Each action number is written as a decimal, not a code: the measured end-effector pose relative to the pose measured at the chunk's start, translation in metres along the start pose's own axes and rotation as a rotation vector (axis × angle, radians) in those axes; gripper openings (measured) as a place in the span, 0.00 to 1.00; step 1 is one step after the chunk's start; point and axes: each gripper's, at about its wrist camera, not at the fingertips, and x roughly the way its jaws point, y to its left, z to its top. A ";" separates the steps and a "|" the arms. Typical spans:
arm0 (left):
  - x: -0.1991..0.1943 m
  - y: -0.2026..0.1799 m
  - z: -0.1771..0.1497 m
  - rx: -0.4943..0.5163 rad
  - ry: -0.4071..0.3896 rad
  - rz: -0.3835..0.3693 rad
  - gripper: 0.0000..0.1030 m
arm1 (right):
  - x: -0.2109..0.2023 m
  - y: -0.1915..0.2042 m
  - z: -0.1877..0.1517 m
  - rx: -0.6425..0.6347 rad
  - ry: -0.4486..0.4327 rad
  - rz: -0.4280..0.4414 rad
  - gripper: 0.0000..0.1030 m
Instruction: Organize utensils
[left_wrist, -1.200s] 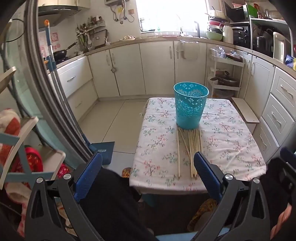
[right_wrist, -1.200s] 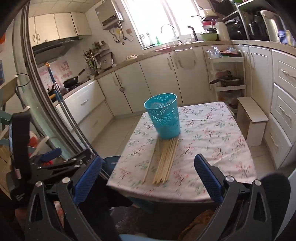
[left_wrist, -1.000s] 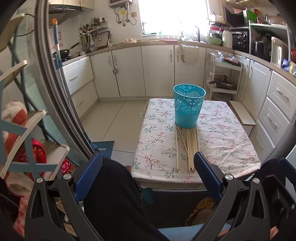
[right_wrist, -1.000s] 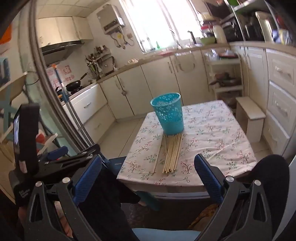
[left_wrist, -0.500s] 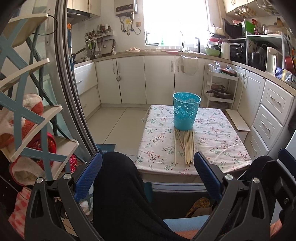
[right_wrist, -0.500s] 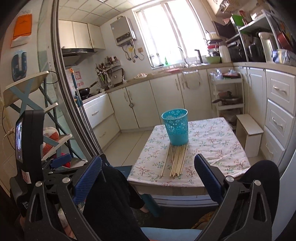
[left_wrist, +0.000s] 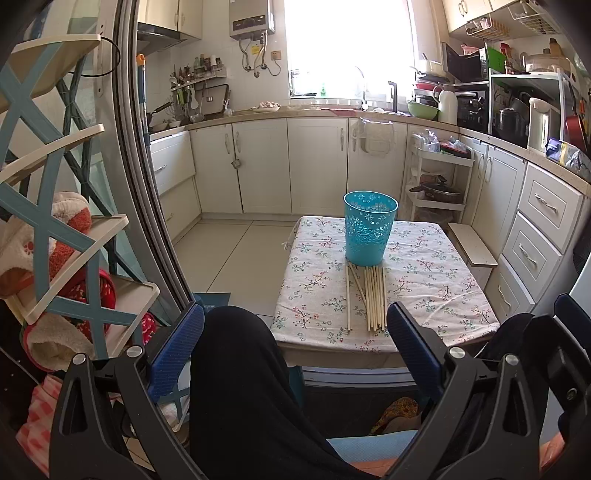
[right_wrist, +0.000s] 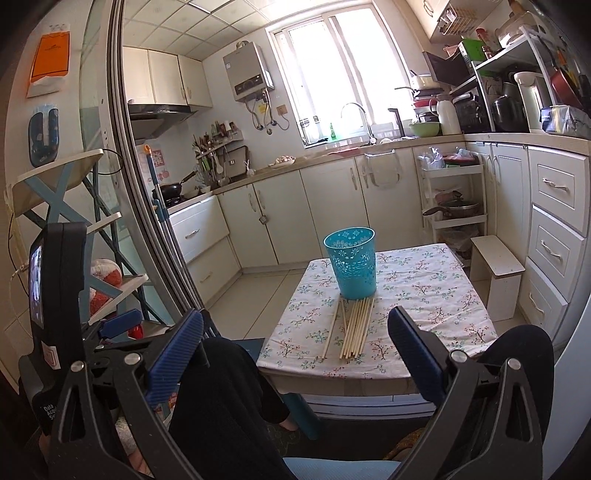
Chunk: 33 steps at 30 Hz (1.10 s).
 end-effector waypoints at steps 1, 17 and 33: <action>-0.001 0.000 0.000 0.000 0.000 -0.001 0.92 | 0.000 0.001 0.000 0.000 0.001 0.000 0.93; -0.006 -0.002 -0.001 0.002 -0.011 -0.002 0.92 | -0.005 0.005 0.004 -0.002 0.009 0.002 0.93; -0.004 -0.001 -0.002 0.006 -0.007 0.000 0.92 | -0.002 0.008 0.007 0.002 0.017 0.014 0.93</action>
